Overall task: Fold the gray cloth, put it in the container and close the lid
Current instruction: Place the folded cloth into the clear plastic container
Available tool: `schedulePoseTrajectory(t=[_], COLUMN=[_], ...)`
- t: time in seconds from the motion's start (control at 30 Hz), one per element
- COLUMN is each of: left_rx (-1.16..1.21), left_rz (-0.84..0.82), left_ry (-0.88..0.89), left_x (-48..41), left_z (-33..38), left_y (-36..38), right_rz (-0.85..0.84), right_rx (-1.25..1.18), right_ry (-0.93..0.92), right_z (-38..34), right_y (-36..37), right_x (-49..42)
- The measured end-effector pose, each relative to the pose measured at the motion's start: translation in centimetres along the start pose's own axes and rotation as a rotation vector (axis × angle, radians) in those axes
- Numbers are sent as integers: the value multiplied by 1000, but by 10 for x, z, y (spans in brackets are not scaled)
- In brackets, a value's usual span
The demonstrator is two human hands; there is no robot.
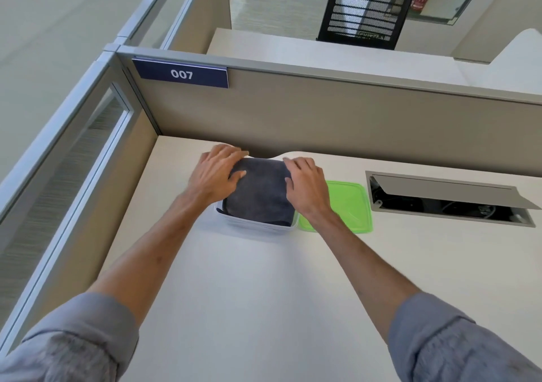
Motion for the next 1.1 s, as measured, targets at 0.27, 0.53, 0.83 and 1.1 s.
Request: schedulePoseTrajectory(t=[0.27,0.53,0.83,1.1], left_rx=[-125,-99,-89,-83], left_rz=[7,202,186,226], left_ry=[120,6,-5,10], left_x=[17,25,29,31], left_z=[8,11,8,7], left_y=[27,27,36,34], right_rz=[81,114,78,208], right_rx=[103,165,143,-98], right_ry=[-111,-110,-41,35], right_z=[10,12,3,37], right_y=[23,26,22,9], right_x=[25,21,10,33])
Point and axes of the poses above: each hand's wrist, its own x-axis away from the middle knuckle, its own y-axis out of the palm, z = x × y, the point moved 6 cm from there along -x, towards the middle knuckle, and after that the axes turned 11 degrees about y, right-handed, at the moved point
